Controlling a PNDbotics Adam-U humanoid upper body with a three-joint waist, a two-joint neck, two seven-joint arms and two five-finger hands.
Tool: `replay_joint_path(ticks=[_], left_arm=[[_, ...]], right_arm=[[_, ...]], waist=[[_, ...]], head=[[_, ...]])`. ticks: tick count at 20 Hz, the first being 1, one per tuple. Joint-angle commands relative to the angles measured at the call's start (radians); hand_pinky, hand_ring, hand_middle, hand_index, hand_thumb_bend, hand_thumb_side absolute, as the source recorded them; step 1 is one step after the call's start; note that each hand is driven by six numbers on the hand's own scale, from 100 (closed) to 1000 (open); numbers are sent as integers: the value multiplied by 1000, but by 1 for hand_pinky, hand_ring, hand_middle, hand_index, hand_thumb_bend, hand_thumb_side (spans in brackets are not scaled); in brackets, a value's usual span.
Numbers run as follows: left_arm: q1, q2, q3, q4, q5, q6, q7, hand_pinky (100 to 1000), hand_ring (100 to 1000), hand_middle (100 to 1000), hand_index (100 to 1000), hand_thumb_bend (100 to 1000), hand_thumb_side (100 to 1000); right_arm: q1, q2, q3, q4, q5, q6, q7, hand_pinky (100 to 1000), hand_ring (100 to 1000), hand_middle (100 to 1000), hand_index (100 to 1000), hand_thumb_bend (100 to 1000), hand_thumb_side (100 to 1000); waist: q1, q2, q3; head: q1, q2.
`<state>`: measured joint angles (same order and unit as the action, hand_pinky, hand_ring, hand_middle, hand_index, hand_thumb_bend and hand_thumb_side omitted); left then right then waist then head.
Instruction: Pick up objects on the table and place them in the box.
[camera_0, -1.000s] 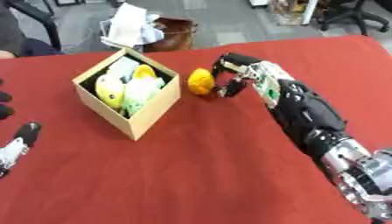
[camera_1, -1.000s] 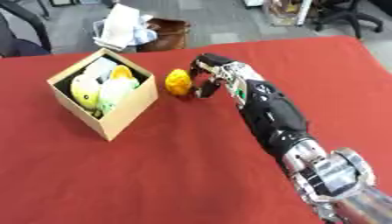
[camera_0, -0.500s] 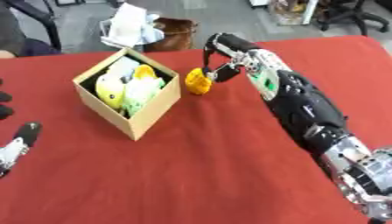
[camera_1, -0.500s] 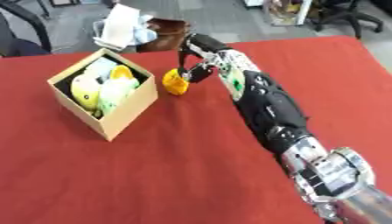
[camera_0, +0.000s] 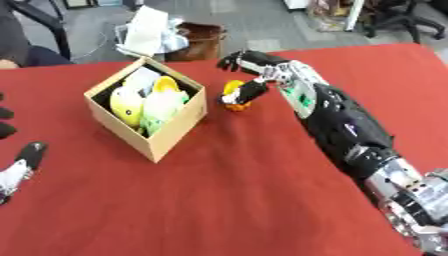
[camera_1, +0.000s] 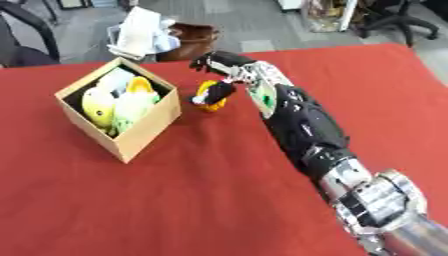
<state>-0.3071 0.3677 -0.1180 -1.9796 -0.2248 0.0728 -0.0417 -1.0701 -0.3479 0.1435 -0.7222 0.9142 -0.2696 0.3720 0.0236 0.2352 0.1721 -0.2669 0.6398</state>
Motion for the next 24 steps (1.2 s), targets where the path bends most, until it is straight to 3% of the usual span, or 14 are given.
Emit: replay_joint_path(ticks=[1, 5, 7, 8, 10, 12, 17, 24], left_arm=[[-8, 11, 12, -20, 0, 1, 2, 642, 596, 610, 808, 475, 280], [-7, 11, 12, -20, 0, 1, 3, 642, 595, 610, 808, 474, 281], [-6, 11, 13, -20, 0, 2, 3, 642, 595, 610, 808, 475, 281], [-6, 11, 13, -20, 0, 2, 3, 642, 594, 609, 808, 475, 281], [-6, 11, 13, -20, 0, 3, 3, 642, 594, 609, 808, 474, 281], [-5, 11, 13, -20, -1, 3, 3, 642, 594, 609, 808, 474, 281], [-4, 12, 12, -20, -1, 3, 3, 642, 593, 608, 808, 474, 281], [-4, 12, 11, -20, 0, 3, 1, 642, 593, 608, 808, 474, 281]], right_arm=[[-18, -8, -11, 19, 96, 19, -6, 821, 869, 889, 932, 429, 447], [-12, -11, -41, 77, 192, 46, -39, 805, 848, 865, 907, 404, 381], [-11, -14, -58, 94, 206, 55, -63, 735, 757, 755, 828, 341, 306], [-12, -15, -64, 96, 205, 57, -80, 704, 682, 638, 711, 296, 242], [-14, -18, -69, 87, 201, 59, -124, 676, 625, 542, 632, 261, 190], [-19, -21, -69, 55, 183, 58, -183, 643, 566, 439, 516, 140, 100], [-48, -27, -38, -60, 101, 56, -269, 637, 568, 430, 510, 100, 100], [-63, -31, -11, -126, 35, 85, -264, 639, 573, 435, 515, 100, 105]], waist=[[4, -11, 3], [5, -10, 1], [5, -11, -2], [5, -11, -4], [5, -11, -7], [6, -12, -8], [7, -13, -7], [5, -14, -5]], head=[[-5, -14], [-3, -14], [-2, -13], [-2, -13], [-1, -13], [0, -13], [-2, -10], [-3, -9]])
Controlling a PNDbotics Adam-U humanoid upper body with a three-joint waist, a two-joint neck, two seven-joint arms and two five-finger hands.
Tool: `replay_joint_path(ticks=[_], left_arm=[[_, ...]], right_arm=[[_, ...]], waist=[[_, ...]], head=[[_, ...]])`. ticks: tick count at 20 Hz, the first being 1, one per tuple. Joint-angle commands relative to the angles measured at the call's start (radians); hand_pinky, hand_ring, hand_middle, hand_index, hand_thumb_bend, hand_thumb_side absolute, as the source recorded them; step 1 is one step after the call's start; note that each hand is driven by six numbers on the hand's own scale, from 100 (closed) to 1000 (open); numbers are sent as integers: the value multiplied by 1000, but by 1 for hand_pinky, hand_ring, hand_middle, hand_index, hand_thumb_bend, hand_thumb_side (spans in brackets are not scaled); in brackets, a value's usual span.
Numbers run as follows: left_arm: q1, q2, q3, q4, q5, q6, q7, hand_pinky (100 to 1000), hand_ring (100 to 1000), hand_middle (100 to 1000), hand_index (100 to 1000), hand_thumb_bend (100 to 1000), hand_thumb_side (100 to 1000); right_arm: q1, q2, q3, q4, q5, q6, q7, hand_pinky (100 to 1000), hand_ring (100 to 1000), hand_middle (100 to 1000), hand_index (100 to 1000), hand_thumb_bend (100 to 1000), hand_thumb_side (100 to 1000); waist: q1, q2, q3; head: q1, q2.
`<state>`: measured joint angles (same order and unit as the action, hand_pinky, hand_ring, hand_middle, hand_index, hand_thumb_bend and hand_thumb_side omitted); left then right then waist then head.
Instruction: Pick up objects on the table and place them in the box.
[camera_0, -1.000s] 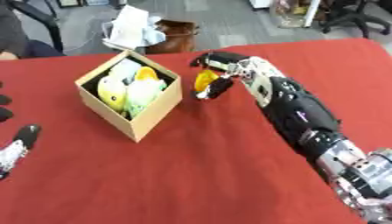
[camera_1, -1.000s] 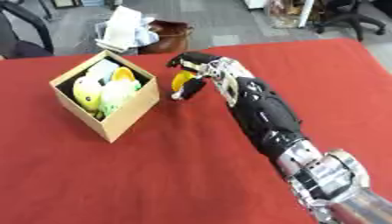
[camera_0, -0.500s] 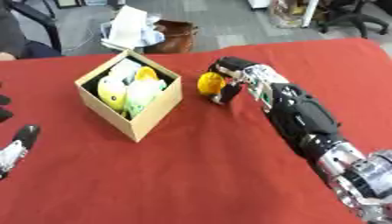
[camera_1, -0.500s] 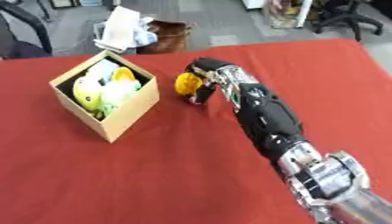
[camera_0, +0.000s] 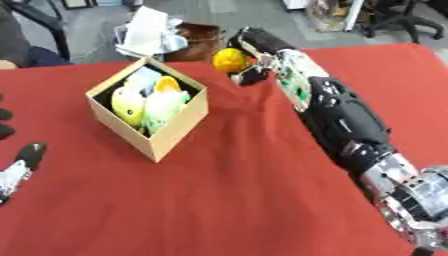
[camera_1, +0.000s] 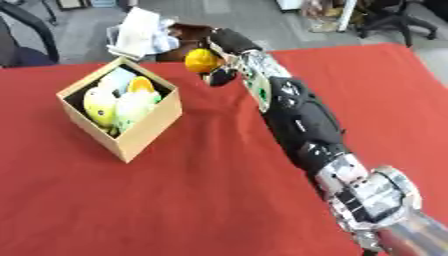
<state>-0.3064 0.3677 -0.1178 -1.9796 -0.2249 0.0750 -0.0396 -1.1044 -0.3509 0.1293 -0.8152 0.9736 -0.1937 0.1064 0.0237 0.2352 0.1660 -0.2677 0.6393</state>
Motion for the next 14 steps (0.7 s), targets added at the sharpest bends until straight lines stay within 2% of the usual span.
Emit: replay_joint_path(ticks=[1, 2, 3, 4, 6, 9, 14], left_arm=[[-5, 12, 11, -20, 0, 0, -1, 642, 593, 608, 808, 474, 281], [-5, 12, 11, -20, 0, 0, -1, 642, 593, 608, 808, 474, 281], [-8, 10, 9, -20, 1, -2, -2, 641, 591, 606, 807, 476, 279], [-12, 7, 7, -20, 3, -5, -3, 641, 591, 605, 807, 477, 279], [-15, 4, 5, -20, 5, -8, -4, 641, 590, 605, 806, 478, 278], [-17, 3, 4, -20, 8, -10, -4, 641, 589, 604, 806, 481, 278], [-18, 2, 6, -20, 8, -11, -2, 640, 588, 603, 806, 482, 278]], right_arm=[[-28, -29, 5, -36, -28, 11, 4, 639, 573, 435, 515, 100, 105], [-28, -29, 6, -38, -31, 13, 6, 639, 573, 435, 515, 100, 105], [-36, -21, 12, -47, -37, 9, 6, 651, 599, 470, 568, 100, 162], [-47, -6, 24, -56, -48, 1, 12, 652, 601, 475, 577, 100, 167], [-57, 35, 46, -54, -68, -10, 29, 657, 612, 497, 607, 100, 190], [-62, 100, 63, -39, -52, -19, 50, 670, 633, 542, 676, 107, 252], [-53, 138, 67, -19, -31, -41, 72, 675, 644, 560, 705, 119, 291]], waist=[[5, -14, 2], [5, -14, 2], [3, -16, 10], [1, -16, 21], [0, -16, 32], [-1, -16, 39], [-4, -15, 46]], head=[[-2, -8], [-2, -8], [-10, -8], [-18, -8], [-25, -8], [-30, -8], [-31, -7]])
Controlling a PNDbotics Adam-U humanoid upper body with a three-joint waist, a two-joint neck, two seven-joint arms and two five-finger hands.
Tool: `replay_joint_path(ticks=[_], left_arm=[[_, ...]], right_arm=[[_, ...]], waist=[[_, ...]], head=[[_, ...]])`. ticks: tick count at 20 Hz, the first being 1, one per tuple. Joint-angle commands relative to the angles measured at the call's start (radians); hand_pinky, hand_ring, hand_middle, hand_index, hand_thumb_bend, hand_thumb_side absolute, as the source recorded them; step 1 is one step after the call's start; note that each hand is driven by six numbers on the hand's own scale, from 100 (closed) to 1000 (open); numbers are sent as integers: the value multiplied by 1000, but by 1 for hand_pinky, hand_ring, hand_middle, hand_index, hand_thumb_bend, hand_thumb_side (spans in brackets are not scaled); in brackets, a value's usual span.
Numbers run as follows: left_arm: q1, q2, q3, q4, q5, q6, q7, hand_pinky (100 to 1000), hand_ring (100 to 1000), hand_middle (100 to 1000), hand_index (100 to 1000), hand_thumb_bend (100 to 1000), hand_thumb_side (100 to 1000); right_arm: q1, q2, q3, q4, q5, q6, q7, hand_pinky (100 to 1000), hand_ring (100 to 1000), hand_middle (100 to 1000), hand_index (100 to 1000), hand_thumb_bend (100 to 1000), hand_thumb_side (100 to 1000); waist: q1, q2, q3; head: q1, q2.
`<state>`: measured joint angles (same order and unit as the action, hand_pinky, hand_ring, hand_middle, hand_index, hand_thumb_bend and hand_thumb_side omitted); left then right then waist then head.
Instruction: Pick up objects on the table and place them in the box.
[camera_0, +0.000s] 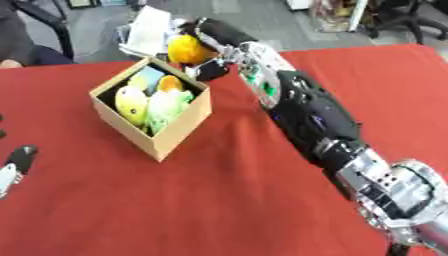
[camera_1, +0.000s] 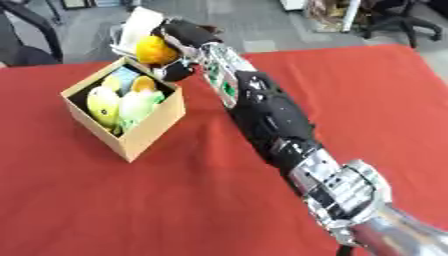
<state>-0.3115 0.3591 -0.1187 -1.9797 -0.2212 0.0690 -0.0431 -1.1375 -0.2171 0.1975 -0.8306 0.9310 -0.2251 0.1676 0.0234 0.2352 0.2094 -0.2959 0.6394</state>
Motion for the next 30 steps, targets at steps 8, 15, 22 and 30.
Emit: replay_joint_path(ticks=[8, 15, 22, 30], left_arm=[[-13, 11, 7, -20, 4, -3, 2, 640, 587, 602, 806, 486, 279], [-8, 11, 11, -20, 2, 1, 7, 639, 588, 603, 805, 492, 280], [20, 9, 33, -5, -1, 10, 50, 636, 589, 603, 803, 499, 283], [58, 3, 55, 22, 0, 8, 110, 631, 586, 599, 797, 503, 291]], right_arm=[[-17, 6, 1, 3, 53, -25, 37, 837, 891, 914, 973, 425, 489], [-16, -22, -33, -43, 52, 23, -41, 834, 907, 922, 970, 414, 490], [28, -89, -79, -192, -54, -32, -149, 735, 830, 802, 920, 211, 368], [226, -221, -75, -412, -190, -65, -284, 606, 742, 723, 916, 100, 372]], waist=[[-8, -15, 6], [-11, -18, -3], [-13, -19, -60], [-14, -24, -130]], head=[[-2, -8], [10, -10], [87, -13], [170, -9]])
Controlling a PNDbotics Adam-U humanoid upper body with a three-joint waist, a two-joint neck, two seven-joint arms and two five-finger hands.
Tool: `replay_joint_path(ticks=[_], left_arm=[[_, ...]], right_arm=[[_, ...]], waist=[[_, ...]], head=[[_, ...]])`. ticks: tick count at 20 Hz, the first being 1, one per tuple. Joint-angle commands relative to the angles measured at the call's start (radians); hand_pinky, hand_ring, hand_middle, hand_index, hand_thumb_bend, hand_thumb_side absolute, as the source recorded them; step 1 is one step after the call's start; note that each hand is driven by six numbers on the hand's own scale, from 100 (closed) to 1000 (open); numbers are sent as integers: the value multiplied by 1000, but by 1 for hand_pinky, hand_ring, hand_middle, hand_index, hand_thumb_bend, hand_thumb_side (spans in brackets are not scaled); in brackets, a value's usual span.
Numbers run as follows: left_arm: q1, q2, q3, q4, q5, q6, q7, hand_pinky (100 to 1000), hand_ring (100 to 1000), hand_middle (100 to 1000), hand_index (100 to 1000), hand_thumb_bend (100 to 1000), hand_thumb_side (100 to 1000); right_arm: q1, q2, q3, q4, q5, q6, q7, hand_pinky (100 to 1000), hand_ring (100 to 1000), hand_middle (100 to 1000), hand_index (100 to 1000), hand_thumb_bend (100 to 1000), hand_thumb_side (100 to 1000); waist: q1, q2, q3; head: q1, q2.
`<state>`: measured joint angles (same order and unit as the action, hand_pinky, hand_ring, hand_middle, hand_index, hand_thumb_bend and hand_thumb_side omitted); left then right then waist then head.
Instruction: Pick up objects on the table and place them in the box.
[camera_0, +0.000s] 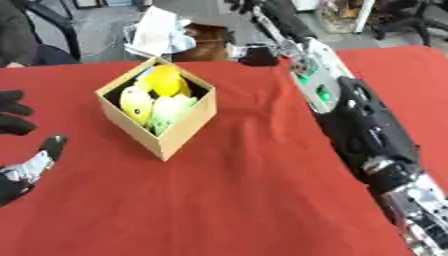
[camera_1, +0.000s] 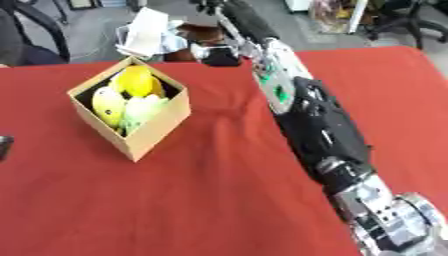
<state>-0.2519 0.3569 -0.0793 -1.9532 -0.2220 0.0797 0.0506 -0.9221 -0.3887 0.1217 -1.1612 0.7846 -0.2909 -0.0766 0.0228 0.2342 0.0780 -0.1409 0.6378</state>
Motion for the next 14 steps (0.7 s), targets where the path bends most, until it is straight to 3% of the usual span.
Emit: replay_joint_path(ticks=[1, 4, 7, 8, 14], left_arm=[[-1, 5, 15, -3, 1, -4, 18, 631, 586, 598, 796, 504, 291], [14, -1, 25, 3, 6, -4, 40, 627, 588, 599, 793, 517, 302], [27, -20, 40, 5, 22, -8, 77, 627, 590, 601, 788, 520, 306], [31, -23, 40, 7, 27, -11, 88, 628, 591, 602, 787, 520, 310], [59, -43, 30, 22, 46, -31, 119, 627, 591, 602, 786, 520, 323]], right_arm=[[29, -57, 8, -108, -60, 10, -51, 604, 741, 722, 916, 100, 373], [98, -74, -5, -186, -108, 38, -89, 628, 747, 706, 917, 100, 406], [176, -37, -46, -266, -157, 77, -89, 633, 754, 711, 914, 100, 393], [201, -26, -59, -291, -173, 92, -81, 632, 755, 711, 910, 100, 425], [357, 45, -113, -411, -269, 188, -43, 628, 754, 698, 876, 100, 413]], waist=[[-14, -23, 0], [-12, -19, -28], [-5, -11, -68], [-4, -9, -77], [0, -8, -100]], head=[[16, -7], [48, 0], [89, 8], [96, 12], [113, 44]])
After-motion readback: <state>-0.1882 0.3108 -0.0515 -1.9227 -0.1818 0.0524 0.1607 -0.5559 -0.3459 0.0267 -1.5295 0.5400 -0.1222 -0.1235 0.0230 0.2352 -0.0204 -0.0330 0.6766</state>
